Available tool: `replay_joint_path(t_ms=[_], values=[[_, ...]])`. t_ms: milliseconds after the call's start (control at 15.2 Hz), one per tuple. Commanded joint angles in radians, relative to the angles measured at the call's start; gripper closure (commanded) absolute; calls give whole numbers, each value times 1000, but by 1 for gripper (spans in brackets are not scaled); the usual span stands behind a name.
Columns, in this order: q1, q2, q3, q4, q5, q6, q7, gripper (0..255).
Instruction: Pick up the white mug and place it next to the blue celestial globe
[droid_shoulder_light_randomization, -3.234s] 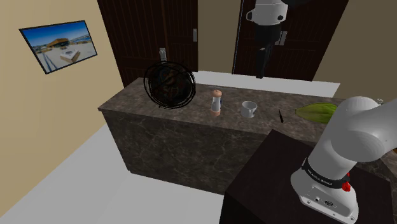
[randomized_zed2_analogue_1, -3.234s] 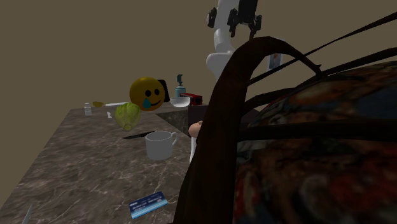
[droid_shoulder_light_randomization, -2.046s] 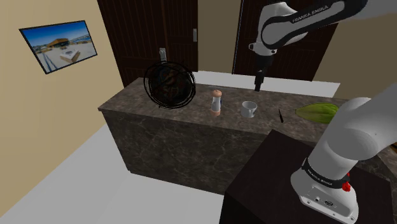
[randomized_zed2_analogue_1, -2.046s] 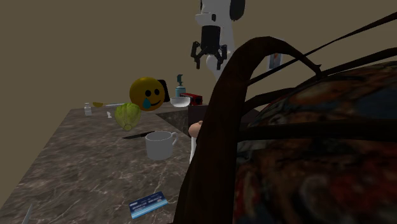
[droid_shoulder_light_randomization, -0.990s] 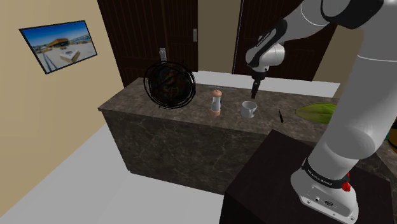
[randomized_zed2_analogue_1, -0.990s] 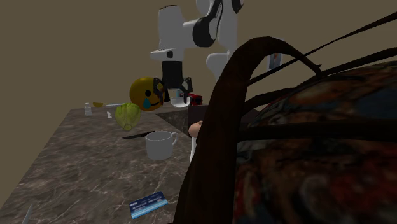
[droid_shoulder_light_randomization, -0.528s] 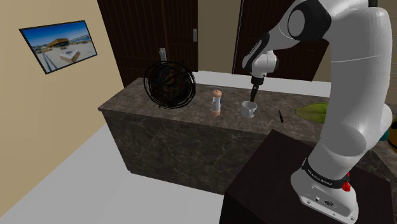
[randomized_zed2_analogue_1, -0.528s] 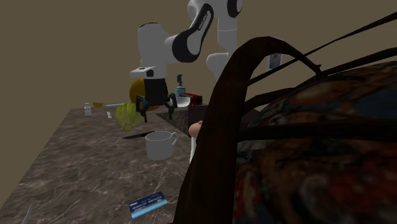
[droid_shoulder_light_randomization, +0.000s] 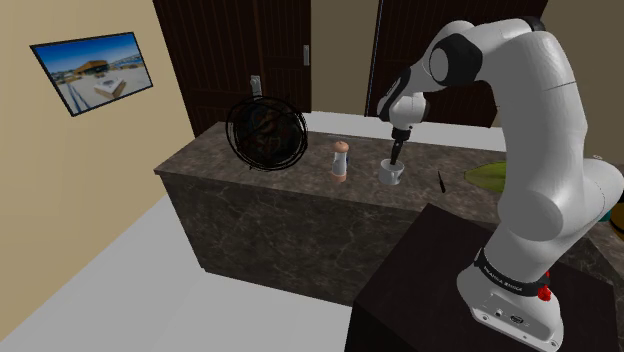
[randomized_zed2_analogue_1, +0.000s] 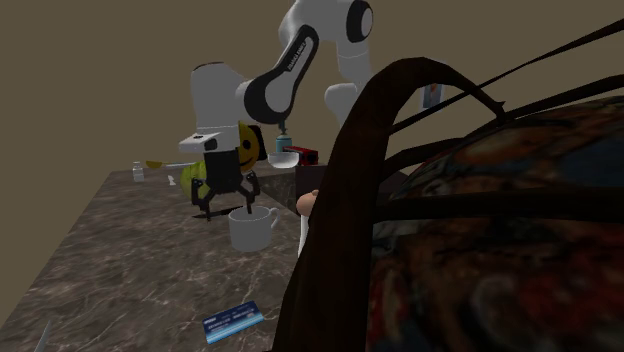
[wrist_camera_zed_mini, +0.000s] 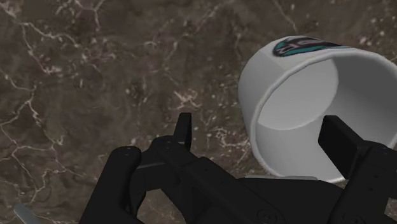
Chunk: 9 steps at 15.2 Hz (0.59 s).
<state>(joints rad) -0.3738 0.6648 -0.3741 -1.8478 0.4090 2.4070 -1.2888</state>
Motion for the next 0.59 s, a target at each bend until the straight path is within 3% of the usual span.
replay_joint_path(t_ms=[0,528], values=[[-7,23,10,6,11,17,-8,0],[-17,60,25,14,27,45,-17,0]])
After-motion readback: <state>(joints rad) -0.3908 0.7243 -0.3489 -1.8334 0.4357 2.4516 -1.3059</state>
